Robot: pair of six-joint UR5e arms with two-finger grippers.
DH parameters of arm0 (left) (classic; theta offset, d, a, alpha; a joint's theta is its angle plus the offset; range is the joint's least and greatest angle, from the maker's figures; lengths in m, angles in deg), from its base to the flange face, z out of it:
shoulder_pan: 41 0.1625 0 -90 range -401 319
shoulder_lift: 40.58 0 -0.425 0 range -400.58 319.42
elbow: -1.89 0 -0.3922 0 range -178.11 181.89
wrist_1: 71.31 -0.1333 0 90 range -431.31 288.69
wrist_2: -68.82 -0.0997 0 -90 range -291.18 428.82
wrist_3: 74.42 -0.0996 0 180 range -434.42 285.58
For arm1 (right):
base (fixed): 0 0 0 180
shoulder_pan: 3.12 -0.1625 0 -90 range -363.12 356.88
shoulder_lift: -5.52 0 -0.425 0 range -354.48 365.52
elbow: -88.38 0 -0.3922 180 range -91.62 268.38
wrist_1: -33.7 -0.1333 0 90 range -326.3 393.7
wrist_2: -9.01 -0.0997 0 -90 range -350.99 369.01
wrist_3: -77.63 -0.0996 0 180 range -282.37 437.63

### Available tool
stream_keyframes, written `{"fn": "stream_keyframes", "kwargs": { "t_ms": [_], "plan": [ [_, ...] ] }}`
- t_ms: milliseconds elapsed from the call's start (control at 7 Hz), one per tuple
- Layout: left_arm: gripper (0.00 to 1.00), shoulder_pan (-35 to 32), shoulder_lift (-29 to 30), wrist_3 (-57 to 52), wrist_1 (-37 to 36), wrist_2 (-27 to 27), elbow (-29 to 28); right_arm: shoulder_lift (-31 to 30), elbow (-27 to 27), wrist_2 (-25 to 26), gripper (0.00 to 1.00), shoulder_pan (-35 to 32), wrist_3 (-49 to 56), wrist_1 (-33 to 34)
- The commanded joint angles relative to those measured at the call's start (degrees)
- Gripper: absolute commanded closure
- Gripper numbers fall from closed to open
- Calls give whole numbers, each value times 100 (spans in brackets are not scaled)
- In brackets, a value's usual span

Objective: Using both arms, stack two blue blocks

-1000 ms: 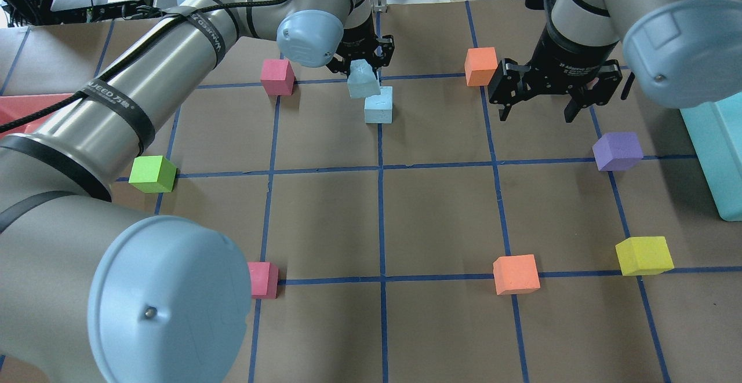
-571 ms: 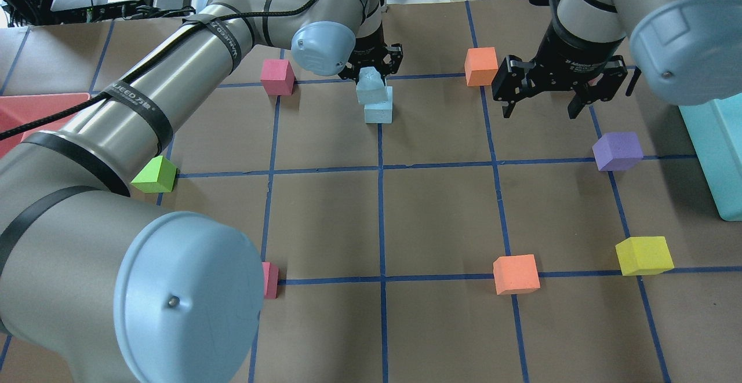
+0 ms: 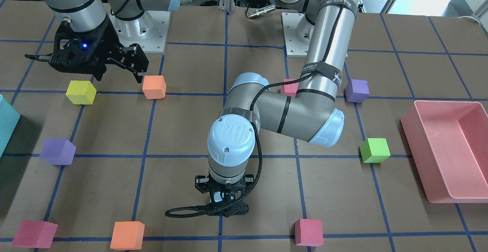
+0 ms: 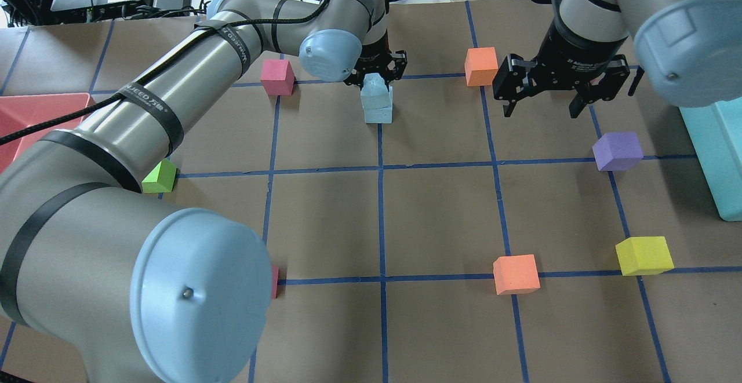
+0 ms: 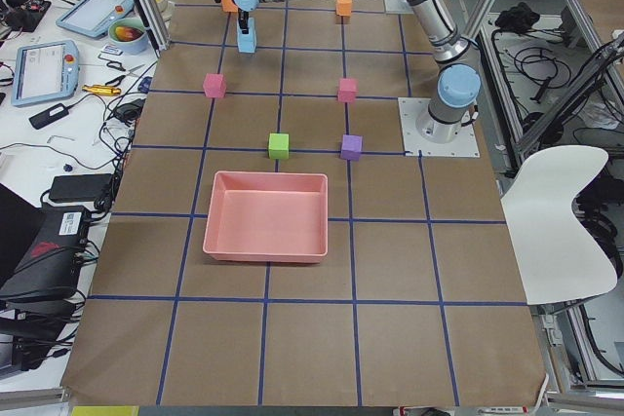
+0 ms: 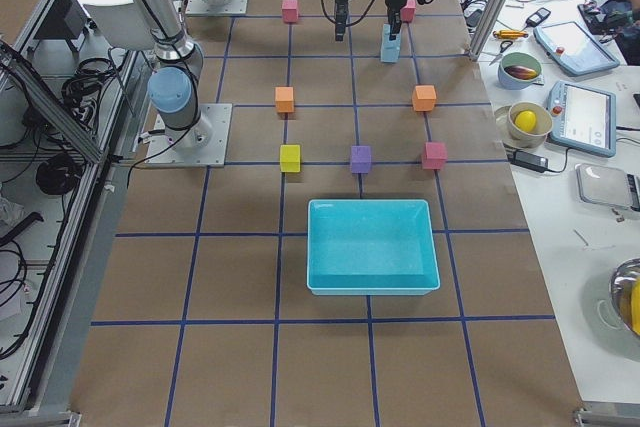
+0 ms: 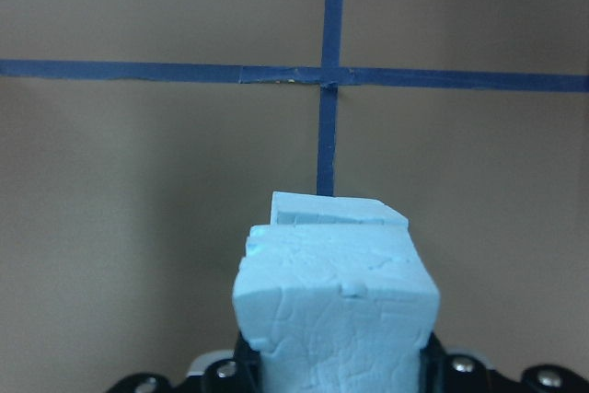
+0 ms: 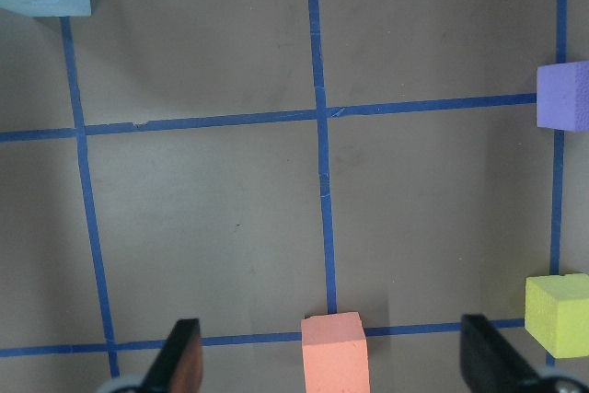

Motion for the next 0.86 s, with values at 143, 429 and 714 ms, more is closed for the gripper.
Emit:
{"fn": "stream_keyframes", "kwargs": {
  "t_ms": [143,429,714],
  "plan": [
    [73,6,84,-50,-128,-6,14,0,-4,0,0,6,-22,15],
    [0,-3,120,11,-294,-6,14,0,-4,0,0,6,-22,15],
    [0,-3,33,255,-261,56,-4,-9,-12,27,0,6,-22,24]
  ]
}}
